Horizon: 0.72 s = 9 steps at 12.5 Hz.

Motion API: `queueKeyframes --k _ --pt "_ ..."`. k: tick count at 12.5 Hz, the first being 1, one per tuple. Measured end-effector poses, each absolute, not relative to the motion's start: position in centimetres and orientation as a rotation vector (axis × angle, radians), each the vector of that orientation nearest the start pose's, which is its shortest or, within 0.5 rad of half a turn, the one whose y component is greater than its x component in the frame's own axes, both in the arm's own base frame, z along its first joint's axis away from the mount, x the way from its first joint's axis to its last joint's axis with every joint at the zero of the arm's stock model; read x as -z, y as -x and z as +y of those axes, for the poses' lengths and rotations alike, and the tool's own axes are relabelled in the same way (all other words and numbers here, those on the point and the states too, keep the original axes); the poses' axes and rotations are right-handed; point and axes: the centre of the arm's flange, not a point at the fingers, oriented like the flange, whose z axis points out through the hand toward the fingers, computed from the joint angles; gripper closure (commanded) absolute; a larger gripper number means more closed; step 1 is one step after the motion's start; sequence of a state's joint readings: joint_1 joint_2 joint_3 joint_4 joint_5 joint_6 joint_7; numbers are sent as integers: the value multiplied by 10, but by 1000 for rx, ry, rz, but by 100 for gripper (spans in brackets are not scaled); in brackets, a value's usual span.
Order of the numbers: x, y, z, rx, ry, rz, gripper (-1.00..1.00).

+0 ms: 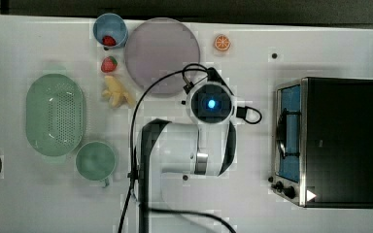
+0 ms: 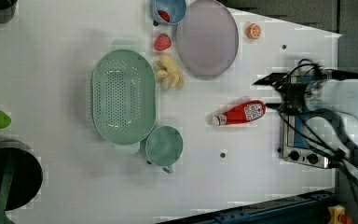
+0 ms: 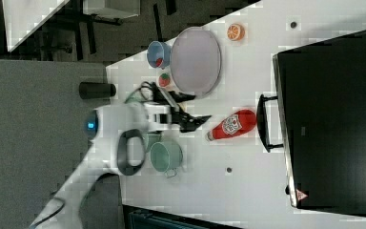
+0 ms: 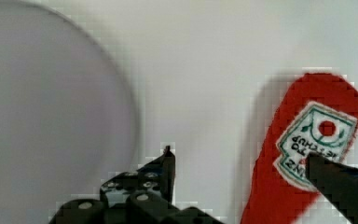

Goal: Pick Ketchup from oven and place it on table.

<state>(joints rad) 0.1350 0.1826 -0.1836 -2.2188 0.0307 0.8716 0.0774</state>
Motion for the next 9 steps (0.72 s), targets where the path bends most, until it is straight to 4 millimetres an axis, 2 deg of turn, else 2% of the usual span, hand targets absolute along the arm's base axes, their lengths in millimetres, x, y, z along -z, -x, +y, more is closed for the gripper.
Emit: queueKeyframes --k 1,3,5,6,7,9 --pt "-353 -559 -22 50 2771 1405 -100" --pt "-412 -574 -19 152 2770 1360 -100" --pt "-456 -582 -18 103 2736 1374 -100" --pt "-484 -590 -20 150 2720 1367 -100" --pt "-498 -589 -27 114 2718 1386 -100" --pt "-508 -586 -35 104 2763 1397 -100"
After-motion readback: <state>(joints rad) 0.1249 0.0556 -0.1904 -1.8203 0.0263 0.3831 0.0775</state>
